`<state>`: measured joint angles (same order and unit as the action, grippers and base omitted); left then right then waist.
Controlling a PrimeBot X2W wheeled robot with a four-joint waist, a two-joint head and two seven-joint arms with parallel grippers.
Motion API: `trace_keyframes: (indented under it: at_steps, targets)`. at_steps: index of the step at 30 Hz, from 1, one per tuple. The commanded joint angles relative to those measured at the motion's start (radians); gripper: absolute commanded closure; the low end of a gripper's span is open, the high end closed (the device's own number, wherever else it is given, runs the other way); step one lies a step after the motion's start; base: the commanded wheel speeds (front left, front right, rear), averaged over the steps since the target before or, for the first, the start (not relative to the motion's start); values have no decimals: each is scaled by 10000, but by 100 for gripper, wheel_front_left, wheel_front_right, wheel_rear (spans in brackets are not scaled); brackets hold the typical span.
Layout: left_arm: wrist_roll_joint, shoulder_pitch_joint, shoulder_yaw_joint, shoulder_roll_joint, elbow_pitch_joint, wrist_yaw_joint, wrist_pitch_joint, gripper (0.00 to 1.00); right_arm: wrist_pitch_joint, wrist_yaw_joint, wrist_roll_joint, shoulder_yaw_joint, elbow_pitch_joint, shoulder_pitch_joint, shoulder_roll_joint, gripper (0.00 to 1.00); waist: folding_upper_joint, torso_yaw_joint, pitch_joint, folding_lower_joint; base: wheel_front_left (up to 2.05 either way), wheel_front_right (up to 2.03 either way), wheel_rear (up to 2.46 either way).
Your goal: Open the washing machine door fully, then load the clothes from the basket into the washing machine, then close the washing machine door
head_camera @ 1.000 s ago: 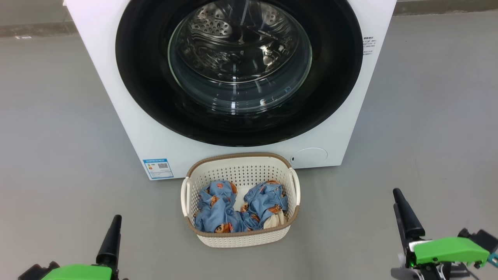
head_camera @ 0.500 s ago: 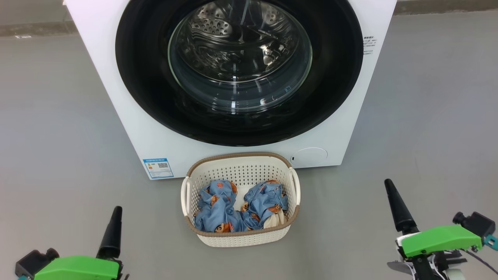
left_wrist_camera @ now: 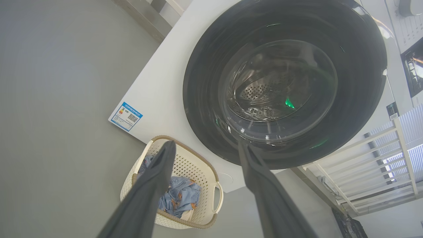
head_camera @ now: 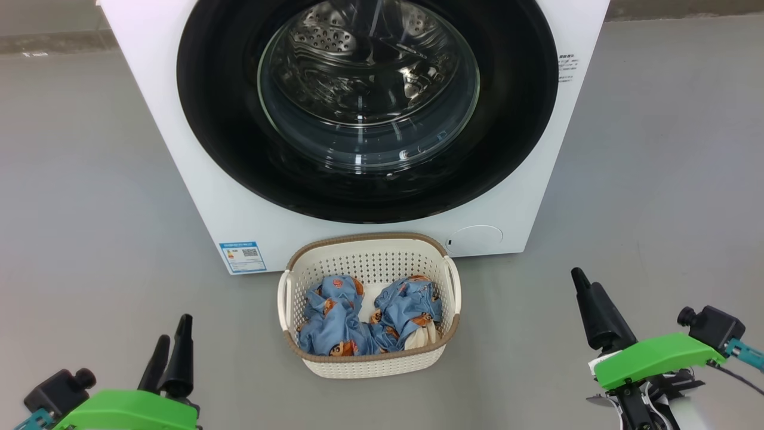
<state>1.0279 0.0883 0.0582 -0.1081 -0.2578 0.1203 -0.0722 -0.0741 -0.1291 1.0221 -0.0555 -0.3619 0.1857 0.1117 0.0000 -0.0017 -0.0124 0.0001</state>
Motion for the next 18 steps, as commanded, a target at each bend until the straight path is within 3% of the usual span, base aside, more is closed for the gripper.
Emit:
trace_keyframes:
  at_steps: [1,18]
  targets:
    - [-418,544,-120,-260,337,62,-178,0,-171,-8,-401,-226,199,571,168,0,0,-1,-2,-1,0,0,0]
    - [-2904,644,213,-584,229,75,-708,0,-697,-11,-2802,-723,-450,995,325,0,0,-20,41,-1,0,0,0]
